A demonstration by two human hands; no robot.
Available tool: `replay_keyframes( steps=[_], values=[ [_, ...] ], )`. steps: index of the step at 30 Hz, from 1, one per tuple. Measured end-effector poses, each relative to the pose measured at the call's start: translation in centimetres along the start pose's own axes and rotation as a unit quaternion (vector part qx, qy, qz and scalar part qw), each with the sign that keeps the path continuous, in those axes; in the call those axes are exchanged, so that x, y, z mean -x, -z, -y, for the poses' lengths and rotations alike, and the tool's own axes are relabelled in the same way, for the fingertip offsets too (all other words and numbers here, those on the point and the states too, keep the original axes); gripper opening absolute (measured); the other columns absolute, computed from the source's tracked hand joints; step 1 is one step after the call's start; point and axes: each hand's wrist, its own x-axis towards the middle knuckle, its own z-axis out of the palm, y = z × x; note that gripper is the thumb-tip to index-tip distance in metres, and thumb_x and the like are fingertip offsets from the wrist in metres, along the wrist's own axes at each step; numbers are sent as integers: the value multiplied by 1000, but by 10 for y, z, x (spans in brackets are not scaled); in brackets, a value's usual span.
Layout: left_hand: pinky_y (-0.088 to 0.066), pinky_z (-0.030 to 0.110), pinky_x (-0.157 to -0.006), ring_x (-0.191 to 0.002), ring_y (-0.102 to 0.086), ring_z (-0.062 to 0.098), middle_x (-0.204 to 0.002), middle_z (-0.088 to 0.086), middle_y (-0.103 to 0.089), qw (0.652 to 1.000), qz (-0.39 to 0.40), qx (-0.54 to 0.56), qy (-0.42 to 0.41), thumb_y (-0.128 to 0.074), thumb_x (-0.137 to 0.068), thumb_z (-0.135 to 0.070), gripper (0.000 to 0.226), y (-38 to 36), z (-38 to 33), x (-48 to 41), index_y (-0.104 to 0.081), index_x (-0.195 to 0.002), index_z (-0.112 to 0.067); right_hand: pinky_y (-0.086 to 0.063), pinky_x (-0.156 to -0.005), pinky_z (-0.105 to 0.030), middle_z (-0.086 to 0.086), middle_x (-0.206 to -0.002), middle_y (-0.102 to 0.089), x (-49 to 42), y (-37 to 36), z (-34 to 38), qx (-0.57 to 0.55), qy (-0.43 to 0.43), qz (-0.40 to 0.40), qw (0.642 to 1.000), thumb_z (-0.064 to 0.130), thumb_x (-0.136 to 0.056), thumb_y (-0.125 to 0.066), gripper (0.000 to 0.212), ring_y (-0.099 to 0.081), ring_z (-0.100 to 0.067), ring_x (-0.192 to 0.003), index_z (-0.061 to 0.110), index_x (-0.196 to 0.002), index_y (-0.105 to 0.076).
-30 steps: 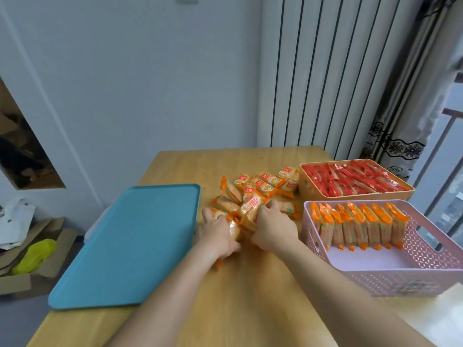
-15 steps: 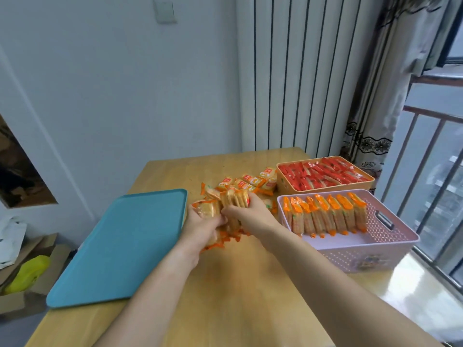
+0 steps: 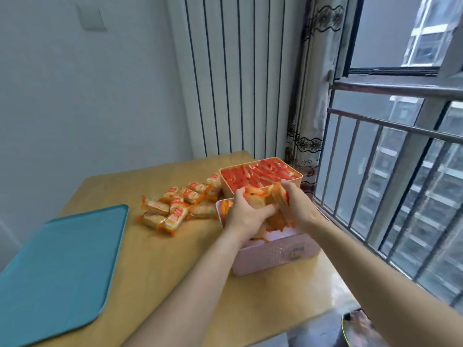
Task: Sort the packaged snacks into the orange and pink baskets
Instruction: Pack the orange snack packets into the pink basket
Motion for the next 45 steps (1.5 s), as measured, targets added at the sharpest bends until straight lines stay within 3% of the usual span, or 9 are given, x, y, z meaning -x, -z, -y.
replay_keyframes(
  steps=[3, 8, 15, 23, 28, 33, 36, 41, 45],
  values=[
    [-44, 38, -110, -129, -53, 15, -140, -4, -55, 998, -17, -52, -17, -73, -58, -69, 108, 5, -1, 10, -39, -151, -26, -39, -108, -44, -7, -135, -61, -2, 10, -8, 108, 66, -71, 989, 49, -90, -35, 55, -52, -24, -126, 22, -127, -65],
    [-46, 26, -76, -94, -64, 8, -95, -11, -70, 984, -139, -30, -104, -64, -94, -27, 7, 34, 0, 4, -71, -95, -24, -54, -92, -41, 5, -112, -68, -6, 16, -3, 160, 158, -113, 968, 28, -100, -51, 25, -63, -13, -104, 20, -112, -71],
    [-47, 21, -76, -89, -65, 9, -87, -10, -71, 972, -191, -57, -125, -58, -91, -2, 28, 36, 42, 2, -67, -79, -25, -52, -58, -25, 5, -77, -74, 1, -16, -2, 285, 151, 74, 943, 44, -93, -65, 21, -67, -8, -67, 24, -96, -72],
    [-53, 21, -78, -84, -68, 7, -85, -12, -73, 981, -123, -11, -150, -62, -90, 5, 30, 58, 43, 5, -71, -86, -24, -58, -56, -36, -8, -84, -76, -6, -37, 3, 219, 65, 136, 964, 34, -77, -87, 47, -66, -15, -58, 16, -115, -65],
    [-54, 16, -77, -92, -67, 5, -109, -17, -69, 988, -60, -24, -138, -78, -88, -26, 29, 64, 33, 10, -66, -111, -41, -64, -59, -45, -5, -72, -75, 0, -39, 14, 137, 105, 117, 978, 24, -88, -75, 13, -74, -24, -62, 14, -97, -76],
    [-53, 16, -61, -73, -68, 4, -92, -13, -67, 988, -80, -36, -130, -84, -82, -20, 33, 66, 21, 10, -63, -105, -27, -64, -66, -33, -4, -79, -78, -3, -32, 16, 119, 100, 136, 978, 11, -88, -73, 17, -74, -14, -67, 14, -105, -74],
    [-56, 21, -67, -74, -70, 7, -91, -11, -68, 983, -86, -76, -144, -82, -82, -14, 30, 73, 22, 6, -62, -100, -27, -57, -66, -26, 3, -86, -75, -7, -23, 12, 250, 151, 69, 954, 10, -86, -65, 22, -68, -11, -72, 19, -103, -76],
    [-59, 32, -80, -86, -69, 10, -98, -11, -67, 970, -37, -179, -162, -82, -81, -15, 34, 76, 26, 2, -61, -99, -36, -62, -78, -42, 6, -102, -72, -4, -33, 0, 419, 140, 200, 875, 25, -81, -70, 33, -68, -18, -90, 29, -113, -70],
    [-52, 23, -76, -88, -64, 7, -97, -15, -63, 956, -23, -244, -161, -81, -82, -20, 32, 78, 21, 5, -59, -96, -38, -63, -66, -40, 0, -87, -71, -14, -38, -8, 499, 117, 178, 840, 27, -82, -71, 16, -68, -22, -76, 24, -98, -72]
  ],
)
